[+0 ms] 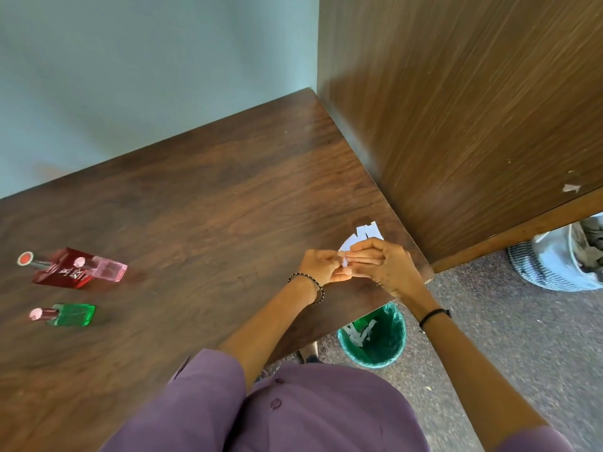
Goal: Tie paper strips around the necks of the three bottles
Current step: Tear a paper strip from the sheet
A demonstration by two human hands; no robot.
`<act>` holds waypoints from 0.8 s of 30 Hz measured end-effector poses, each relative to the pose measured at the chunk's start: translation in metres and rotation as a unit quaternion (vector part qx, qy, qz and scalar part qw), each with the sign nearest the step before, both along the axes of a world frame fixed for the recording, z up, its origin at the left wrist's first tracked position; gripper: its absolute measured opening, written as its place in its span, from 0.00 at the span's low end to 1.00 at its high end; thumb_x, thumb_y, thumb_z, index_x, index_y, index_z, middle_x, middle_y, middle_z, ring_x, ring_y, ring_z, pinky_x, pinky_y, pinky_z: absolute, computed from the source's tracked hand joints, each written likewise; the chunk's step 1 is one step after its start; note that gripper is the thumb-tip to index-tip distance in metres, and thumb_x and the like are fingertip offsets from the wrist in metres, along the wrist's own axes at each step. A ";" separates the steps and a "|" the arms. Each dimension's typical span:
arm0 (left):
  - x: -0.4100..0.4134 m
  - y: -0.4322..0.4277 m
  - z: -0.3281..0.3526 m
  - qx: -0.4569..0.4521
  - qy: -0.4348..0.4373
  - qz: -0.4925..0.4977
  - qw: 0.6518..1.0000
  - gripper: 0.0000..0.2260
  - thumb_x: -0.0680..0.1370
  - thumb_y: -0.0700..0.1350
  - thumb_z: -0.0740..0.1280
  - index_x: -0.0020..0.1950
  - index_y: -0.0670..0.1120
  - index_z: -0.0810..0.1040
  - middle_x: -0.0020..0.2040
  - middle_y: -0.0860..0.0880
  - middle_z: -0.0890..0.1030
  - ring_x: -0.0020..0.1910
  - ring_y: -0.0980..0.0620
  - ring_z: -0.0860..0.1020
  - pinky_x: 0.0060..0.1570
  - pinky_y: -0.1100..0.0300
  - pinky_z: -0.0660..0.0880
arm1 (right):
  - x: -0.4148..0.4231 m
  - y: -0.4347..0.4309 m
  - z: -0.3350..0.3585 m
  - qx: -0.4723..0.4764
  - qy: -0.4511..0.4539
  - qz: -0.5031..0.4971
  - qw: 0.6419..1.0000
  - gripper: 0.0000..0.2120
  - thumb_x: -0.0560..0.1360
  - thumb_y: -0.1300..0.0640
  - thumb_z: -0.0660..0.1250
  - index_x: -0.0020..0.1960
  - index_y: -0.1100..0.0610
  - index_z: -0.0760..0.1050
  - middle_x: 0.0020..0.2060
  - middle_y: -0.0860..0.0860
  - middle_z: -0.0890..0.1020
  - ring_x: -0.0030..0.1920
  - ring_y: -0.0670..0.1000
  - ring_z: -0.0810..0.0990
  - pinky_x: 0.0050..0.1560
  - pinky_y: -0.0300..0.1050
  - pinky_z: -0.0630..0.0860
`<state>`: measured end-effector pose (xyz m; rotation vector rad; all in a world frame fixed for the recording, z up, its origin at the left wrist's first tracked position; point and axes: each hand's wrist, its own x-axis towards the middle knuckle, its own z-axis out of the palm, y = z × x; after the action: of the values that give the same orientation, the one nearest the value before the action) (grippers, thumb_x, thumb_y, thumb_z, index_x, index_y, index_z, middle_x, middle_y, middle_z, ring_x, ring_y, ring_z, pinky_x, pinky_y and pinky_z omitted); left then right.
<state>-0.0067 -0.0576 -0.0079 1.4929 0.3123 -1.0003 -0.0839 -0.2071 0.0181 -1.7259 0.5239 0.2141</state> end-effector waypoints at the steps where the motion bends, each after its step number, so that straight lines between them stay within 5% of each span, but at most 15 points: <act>1: -0.001 0.001 -0.001 0.000 -0.003 -0.002 1.000 0.11 0.80 0.30 0.65 0.39 0.38 0.80 0.36 0.43 0.82 0.28 0.55 0.83 0.37 0.60 0.84 | 0.000 -0.001 0.001 0.003 0.004 0.005 1.000 0.20 0.64 0.64 0.83 0.53 0.56 0.82 0.47 0.48 0.89 0.51 0.46 0.87 0.56 0.43 0.82; 5: -0.002 0.003 -0.003 -0.013 -0.005 0.000 1.000 0.07 0.80 0.31 0.65 0.55 0.30 0.80 0.41 0.40 0.82 0.31 0.54 0.84 0.40 0.61 0.84 | 0.002 -0.003 0.001 0.000 0.011 0.020 1.000 0.22 0.63 0.63 0.84 0.55 0.57 0.82 0.48 0.49 0.89 0.52 0.47 0.87 0.58 0.46 0.82; 9: -0.002 0.003 -0.001 -0.019 -0.007 -0.004 1.000 0.05 0.80 0.31 0.66 0.50 0.33 0.82 0.40 0.42 0.82 0.34 0.52 0.84 0.40 0.62 0.83 | 0.003 -0.003 0.002 -0.007 0.003 0.025 1.000 0.21 0.64 0.63 0.83 0.55 0.58 0.82 0.47 0.50 0.89 0.51 0.47 0.87 0.57 0.46 0.83; 13: -0.001 0.003 -0.002 -0.003 -0.016 0.001 1.000 0.09 0.80 0.32 0.65 0.58 0.30 0.80 0.39 0.43 0.82 0.30 0.56 0.83 0.37 0.64 0.83 | 0.005 0.000 0.004 -0.037 -0.009 0.041 0.998 0.19 0.64 0.61 0.83 0.53 0.55 0.83 0.46 0.48 0.89 0.50 0.45 0.87 0.56 0.41 0.82; 17: -0.001 0.004 -0.002 -0.006 -0.016 0.010 1.000 0.10 0.81 0.35 0.66 0.58 0.30 0.80 0.35 0.45 0.83 0.29 0.56 0.84 0.36 0.64 0.83 | 0.006 -0.001 0.001 -0.029 -0.006 0.043 0.999 0.18 0.66 0.65 0.81 0.54 0.57 0.82 0.47 0.50 0.89 0.51 0.47 0.87 0.59 0.47 0.82; 24: -0.001 0.010 -0.002 -0.031 -0.013 0.005 0.999 0.11 0.81 0.36 0.66 0.59 0.30 0.79 0.43 0.41 0.83 0.33 0.54 0.84 0.41 0.62 0.83 | 0.007 -0.004 0.001 -0.003 -0.001 0.054 0.999 0.20 0.65 0.64 0.82 0.55 0.58 0.82 0.49 0.51 0.88 0.53 0.48 0.87 0.61 0.49 0.81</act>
<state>-0.0077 -0.0479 -0.0103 1.4462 0.2674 -0.9742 -0.0773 -0.2107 0.0187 -1.7618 0.4310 0.2884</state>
